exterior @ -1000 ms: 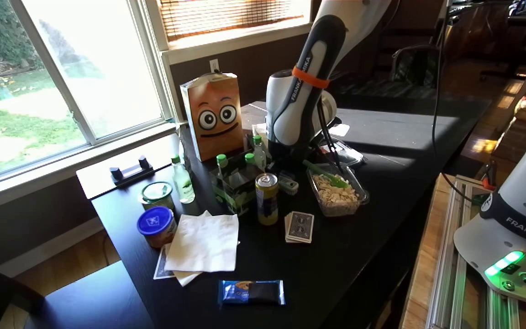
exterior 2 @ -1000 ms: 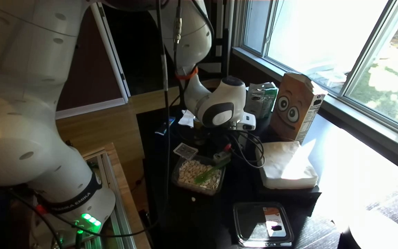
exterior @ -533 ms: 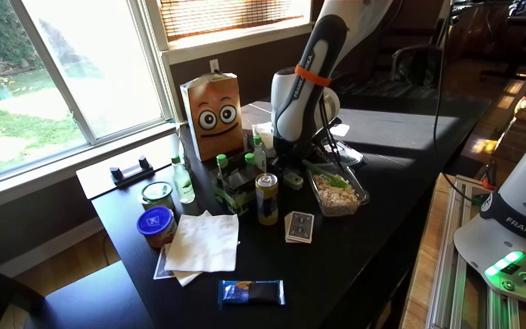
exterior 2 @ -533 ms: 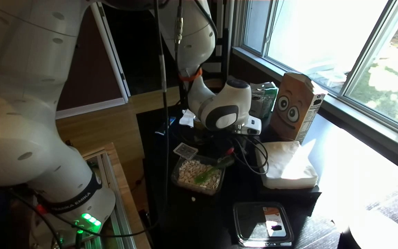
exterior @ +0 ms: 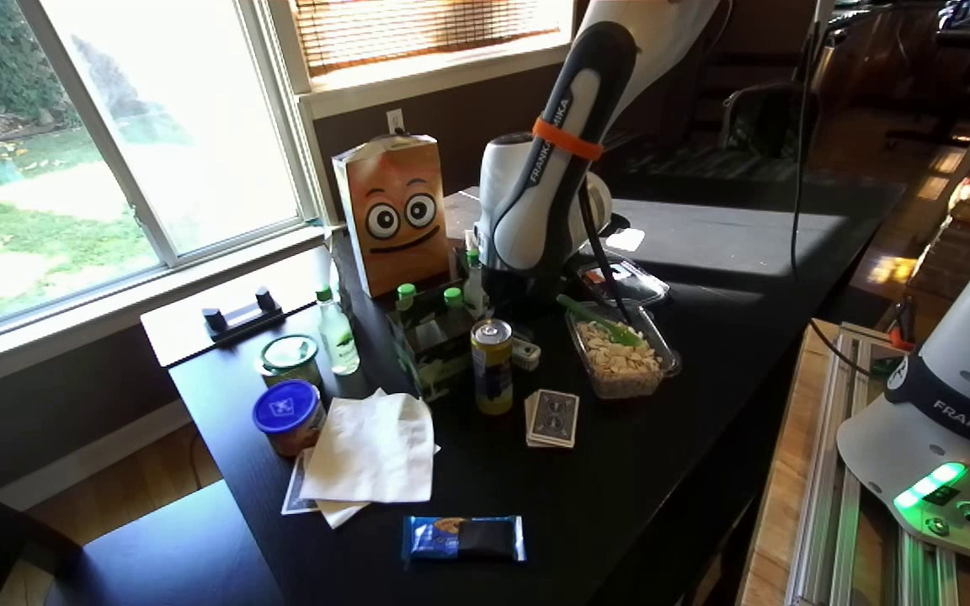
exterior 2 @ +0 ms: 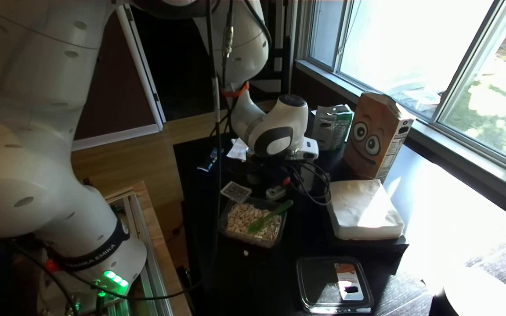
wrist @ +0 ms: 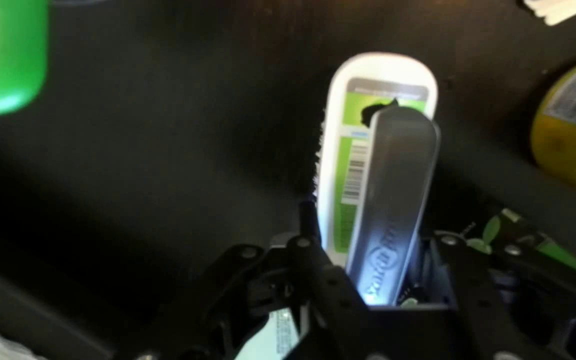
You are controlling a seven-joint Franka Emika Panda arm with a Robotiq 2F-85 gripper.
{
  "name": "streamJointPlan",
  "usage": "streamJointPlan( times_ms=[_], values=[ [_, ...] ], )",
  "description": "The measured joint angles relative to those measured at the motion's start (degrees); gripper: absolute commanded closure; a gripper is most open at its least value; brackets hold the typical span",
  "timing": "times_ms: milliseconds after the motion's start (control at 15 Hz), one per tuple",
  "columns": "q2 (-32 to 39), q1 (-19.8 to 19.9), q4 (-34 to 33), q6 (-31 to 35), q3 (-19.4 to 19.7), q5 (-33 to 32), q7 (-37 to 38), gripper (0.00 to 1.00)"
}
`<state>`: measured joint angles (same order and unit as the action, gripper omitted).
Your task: Use the brush to scrub the surface, then move the brush to the right
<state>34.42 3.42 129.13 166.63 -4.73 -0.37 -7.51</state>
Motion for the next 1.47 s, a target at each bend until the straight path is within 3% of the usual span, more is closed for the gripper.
streamJointPlan(
  times_ms=[267, 600, 800, 1200, 1467],
  values=[
    [0.96, 4.01, -1.7, -0.62, -1.76, 0.23, -1.25, 0.84],
    [2.38, 6.78, -4.76, -0.72, 2.22, 0.25, -0.96, 0.84],
    [2.57, 6.69, -5.83, -2.9, 2.07, 0.21, -1.31, 0.84],
    [2.43, 6.61, -6.48, -8.19, -2.42, 0.21, -4.9, 0.84],
    [2.57, 4.9, -7.08, -8.24, 0.55, 0.21, -3.36, 0.84]
  ],
)
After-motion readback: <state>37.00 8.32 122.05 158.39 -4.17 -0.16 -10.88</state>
